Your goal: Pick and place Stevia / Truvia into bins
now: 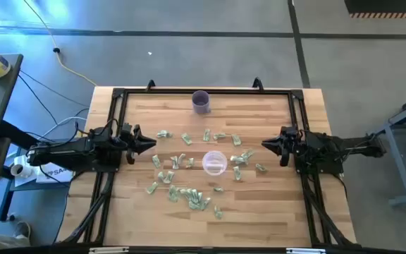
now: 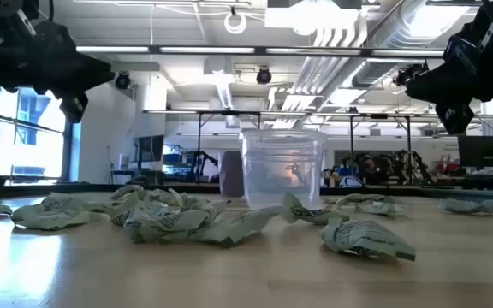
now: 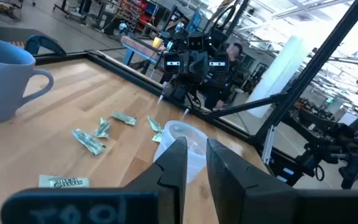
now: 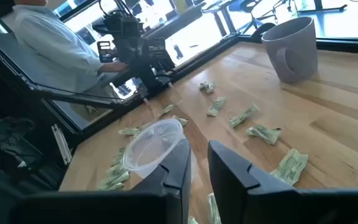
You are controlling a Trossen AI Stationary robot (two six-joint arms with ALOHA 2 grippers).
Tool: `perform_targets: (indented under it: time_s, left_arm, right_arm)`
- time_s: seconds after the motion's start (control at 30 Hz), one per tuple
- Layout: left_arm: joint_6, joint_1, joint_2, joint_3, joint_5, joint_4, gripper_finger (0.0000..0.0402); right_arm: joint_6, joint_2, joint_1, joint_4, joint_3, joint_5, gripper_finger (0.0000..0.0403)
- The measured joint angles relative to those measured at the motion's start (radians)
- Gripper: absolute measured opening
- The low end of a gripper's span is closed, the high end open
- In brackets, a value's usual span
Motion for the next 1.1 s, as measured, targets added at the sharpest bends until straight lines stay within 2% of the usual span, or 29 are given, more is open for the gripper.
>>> perform_targets:
  time_s: [1.1]
  left_arm:
    - [0.000, 0.000, 0.000, 0.000, 0.000, 0.000, 0.0097]
  right_arm:
    - [0.000, 0.000, 0.000, 0.000, 0.000, 0.000, 0.0048]
